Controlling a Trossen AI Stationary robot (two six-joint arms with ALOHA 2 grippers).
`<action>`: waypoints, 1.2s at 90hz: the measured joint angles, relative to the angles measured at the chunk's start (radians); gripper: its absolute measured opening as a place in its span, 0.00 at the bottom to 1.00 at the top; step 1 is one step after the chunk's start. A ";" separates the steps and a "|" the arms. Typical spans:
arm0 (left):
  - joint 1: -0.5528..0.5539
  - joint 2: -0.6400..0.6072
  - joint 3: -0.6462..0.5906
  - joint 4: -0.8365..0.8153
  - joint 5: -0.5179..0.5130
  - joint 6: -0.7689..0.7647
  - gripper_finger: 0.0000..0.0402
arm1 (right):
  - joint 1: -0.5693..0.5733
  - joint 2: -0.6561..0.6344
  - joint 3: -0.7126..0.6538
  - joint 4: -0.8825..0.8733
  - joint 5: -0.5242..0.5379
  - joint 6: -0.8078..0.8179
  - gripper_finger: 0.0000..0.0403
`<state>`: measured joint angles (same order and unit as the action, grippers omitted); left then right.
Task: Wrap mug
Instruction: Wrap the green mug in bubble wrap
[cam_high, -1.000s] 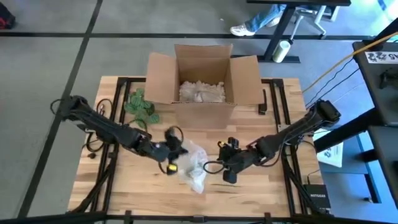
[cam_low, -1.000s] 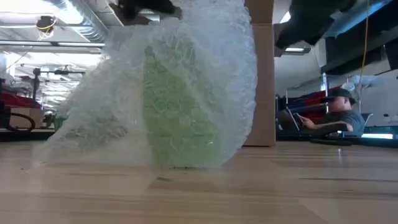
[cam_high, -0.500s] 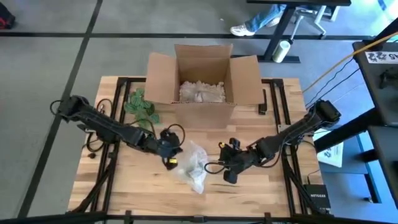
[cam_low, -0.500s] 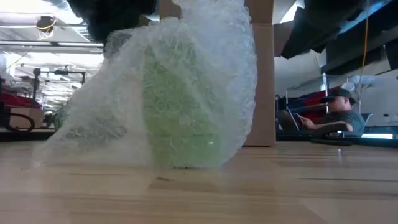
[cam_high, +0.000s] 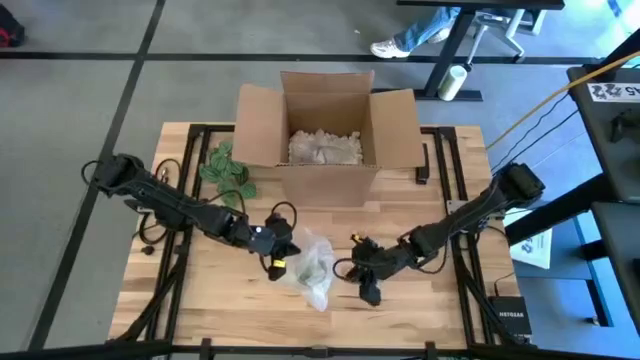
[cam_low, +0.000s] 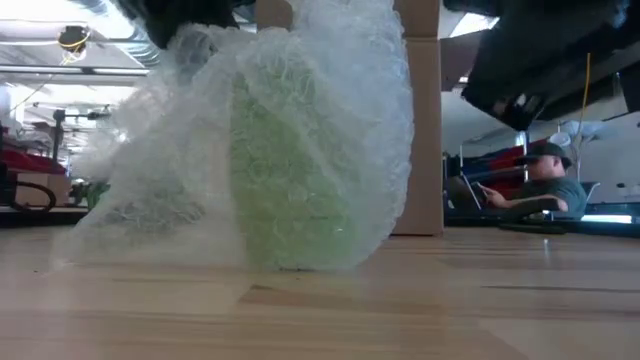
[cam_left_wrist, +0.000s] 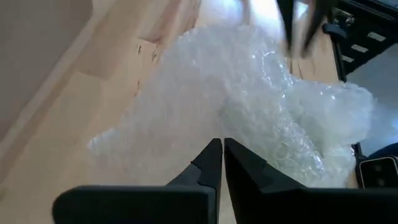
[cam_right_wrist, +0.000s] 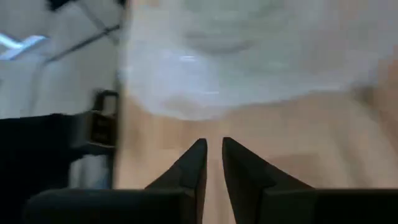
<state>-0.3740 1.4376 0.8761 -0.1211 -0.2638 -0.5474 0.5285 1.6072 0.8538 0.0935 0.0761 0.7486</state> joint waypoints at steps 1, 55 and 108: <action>0.000 0.000 0.000 0.000 0.000 -0.001 0.00 | 0.003 0.007 0.000 0.012 -0.002 0.000 0.09; -0.056 0.051 0.000 0.124 0.002 -0.025 0.00 | 0.027 0.323 0.004 0.508 0.095 -0.038 0.09; -0.050 0.237 0.209 0.012 0.131 -0.043 0.00 | -0.020 0.324 0.005 0.507 0.114 -0.078 0.09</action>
<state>-0.4239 1.6746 1.0849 -0.1096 -0.1323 -0.5906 0.5084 1.9308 0.8593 0.6008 0.1902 0.6710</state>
